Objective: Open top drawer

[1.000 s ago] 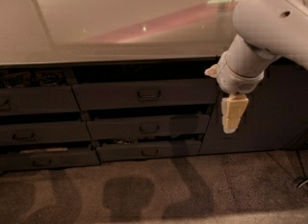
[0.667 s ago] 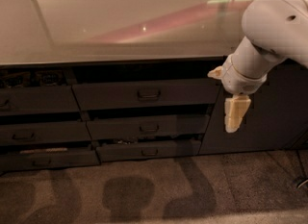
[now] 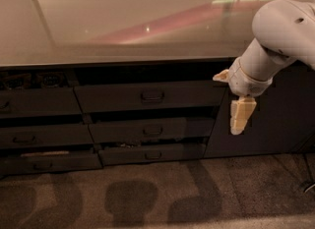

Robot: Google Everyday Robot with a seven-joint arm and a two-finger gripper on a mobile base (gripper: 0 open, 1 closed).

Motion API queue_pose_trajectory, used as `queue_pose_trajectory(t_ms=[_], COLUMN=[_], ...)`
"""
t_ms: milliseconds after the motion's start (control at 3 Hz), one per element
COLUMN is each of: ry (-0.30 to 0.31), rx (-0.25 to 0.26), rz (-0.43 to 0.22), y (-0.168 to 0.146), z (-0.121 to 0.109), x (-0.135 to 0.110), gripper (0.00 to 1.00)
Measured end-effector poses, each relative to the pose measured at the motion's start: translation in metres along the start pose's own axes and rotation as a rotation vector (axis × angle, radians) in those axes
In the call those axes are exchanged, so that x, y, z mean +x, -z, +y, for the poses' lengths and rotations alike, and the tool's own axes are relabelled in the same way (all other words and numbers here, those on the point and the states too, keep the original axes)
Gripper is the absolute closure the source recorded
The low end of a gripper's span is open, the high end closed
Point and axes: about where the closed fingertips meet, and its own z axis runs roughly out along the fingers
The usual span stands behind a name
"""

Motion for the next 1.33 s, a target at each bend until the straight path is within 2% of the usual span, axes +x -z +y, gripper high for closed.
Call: queue_pose_trajectory(t_ms=[333,1000,1333], ry=[-0.010,0.059,0.061], rx=[-0.007,-0.026,-0.025], rz=[-0.022,0.026,0.026], y=[-0.006,-0.021,-0.022], z=[0.000,-0.006,-0.005], x=[-0.001,-0.049,-0.049], gripper=[0.00,0.00,0.00])
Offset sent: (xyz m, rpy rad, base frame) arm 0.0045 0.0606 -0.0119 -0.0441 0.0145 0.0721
